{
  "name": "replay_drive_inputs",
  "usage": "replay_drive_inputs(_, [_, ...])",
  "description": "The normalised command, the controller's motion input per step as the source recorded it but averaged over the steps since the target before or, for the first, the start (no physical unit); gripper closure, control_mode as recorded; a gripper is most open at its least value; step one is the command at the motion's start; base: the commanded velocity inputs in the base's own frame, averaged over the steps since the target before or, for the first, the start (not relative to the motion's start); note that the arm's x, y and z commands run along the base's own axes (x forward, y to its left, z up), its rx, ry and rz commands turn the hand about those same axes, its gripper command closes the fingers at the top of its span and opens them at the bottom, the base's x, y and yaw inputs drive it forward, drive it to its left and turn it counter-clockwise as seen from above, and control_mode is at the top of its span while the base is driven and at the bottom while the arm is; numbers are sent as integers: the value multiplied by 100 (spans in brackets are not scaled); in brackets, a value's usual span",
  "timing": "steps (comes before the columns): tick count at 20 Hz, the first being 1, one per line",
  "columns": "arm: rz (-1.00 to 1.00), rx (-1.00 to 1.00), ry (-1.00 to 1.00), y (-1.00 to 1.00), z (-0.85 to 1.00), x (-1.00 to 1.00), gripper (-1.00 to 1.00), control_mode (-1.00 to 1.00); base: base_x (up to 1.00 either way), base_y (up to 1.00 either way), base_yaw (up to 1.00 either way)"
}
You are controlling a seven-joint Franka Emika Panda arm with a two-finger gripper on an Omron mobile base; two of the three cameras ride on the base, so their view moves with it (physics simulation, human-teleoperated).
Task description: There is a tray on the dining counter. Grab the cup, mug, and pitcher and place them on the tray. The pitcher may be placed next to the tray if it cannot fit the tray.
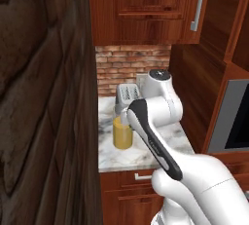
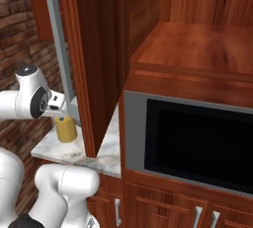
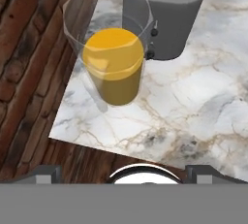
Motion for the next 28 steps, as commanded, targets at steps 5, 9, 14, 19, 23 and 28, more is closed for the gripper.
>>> replay_drive_inputs(5, [0, 0, 0, 12, -34, 11, -100, -100, 0, 0, 0])
replay_drive_inputs(9, [0, 0, 0, 10, -18, 12, -100, -100, 0, 0, 0])
replay_drive_inputs(14, [0, 0, 3, 5, -16, 19, -100, -100, 0, 0, 0])
replay_drive_inputs(19, [0, 0, 1, 5, -18, 24, -100, -100, 0, 0, 0])
replay_drive_inputs(23, [0, 1, 0, 9, -13, 19, -100, -100, 0, 0, 0])
replay_drive_inputs(28, [0, 0, 0, 14, -5, 19, -100, -100, 0, 0, 0])
